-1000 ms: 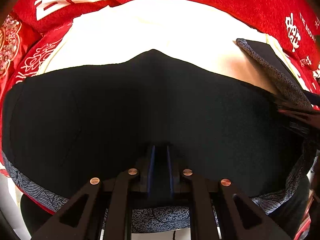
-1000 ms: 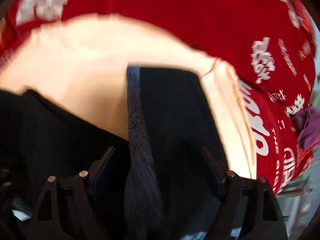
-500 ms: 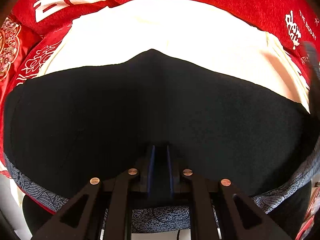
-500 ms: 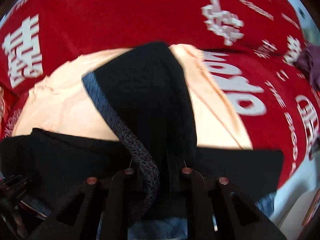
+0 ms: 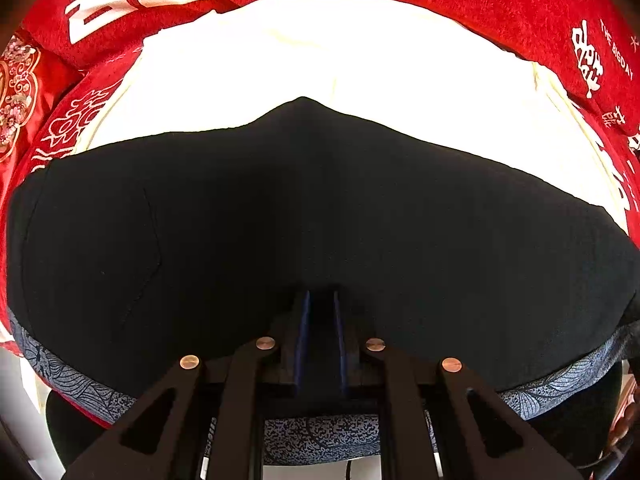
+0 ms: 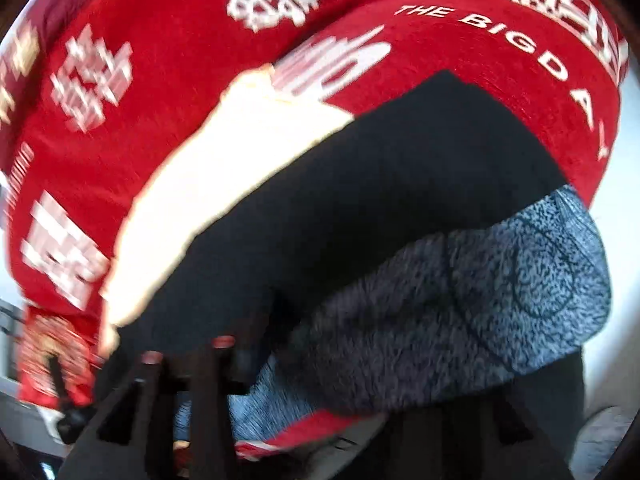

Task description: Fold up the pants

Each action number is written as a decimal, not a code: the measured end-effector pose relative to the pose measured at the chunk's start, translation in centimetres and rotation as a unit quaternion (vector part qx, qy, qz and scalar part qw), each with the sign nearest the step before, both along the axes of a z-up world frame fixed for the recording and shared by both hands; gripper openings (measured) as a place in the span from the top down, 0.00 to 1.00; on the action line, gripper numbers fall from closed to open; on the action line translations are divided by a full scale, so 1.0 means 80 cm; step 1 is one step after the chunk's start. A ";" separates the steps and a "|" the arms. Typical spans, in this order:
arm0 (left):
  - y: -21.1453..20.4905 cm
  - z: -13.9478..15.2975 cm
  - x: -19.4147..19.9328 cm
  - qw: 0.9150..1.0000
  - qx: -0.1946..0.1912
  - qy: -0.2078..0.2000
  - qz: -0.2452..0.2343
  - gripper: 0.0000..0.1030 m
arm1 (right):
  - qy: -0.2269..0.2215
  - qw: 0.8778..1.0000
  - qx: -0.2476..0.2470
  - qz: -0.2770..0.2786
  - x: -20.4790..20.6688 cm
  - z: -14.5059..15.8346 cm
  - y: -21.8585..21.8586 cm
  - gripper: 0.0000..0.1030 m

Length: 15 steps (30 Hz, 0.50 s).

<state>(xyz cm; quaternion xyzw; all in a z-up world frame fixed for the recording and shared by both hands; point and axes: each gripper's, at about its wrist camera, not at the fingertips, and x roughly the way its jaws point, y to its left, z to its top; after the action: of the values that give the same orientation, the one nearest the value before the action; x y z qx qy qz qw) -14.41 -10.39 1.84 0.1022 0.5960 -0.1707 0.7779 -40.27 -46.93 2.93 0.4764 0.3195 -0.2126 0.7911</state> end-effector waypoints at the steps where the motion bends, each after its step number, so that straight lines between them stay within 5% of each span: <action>1: -0.001 0.000 0.000 1.000 0.002 0.000 0.000 0.87 | -0.022 0.999 0.015 -0.021 -0.009 -0.002 -0.007 0.24; 6: -0.005 0.000 0.001 1.000 0.009 -0.001 0.000 0.87 | -0.056 0.997 0.017 -0.051 -0.022 -0.003 -0.018 0.24; 8: -0.006 0.000 0.002 1.000 0.010 0.000 0.002 0.87 | -0.053 0.998 -0.029 -0.020 -0.015 0.013 -0.013 0.44; 9: -0.007 0.000 0.003 1.000 0.009 0.002 0.003 0.87 | -0.044 0.998 -0.048 -0.008 -0.013 0.020 -0.011 0.71; 10: -0.006 0.000 0.004 1.000 0.007 0.003 0.005 0.87 | -0.032 0.997 -0.069 0.000 -0.010 0.028 -0.010 0.83; 15: 0.001 -0.001 0.011 1.000 -0.008 0.012 0.015 0.87 | -0.046 0.990 -0.129 0.039 -0.012 0.085 -0.014 0.88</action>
<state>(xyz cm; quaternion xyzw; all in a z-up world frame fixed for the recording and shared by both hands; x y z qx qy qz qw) -13.52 -10.33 1.76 0.0850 0.6057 -0.1650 0.7737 -41.21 -48.02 9.72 0.3667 0.2713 -0.1986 0.8675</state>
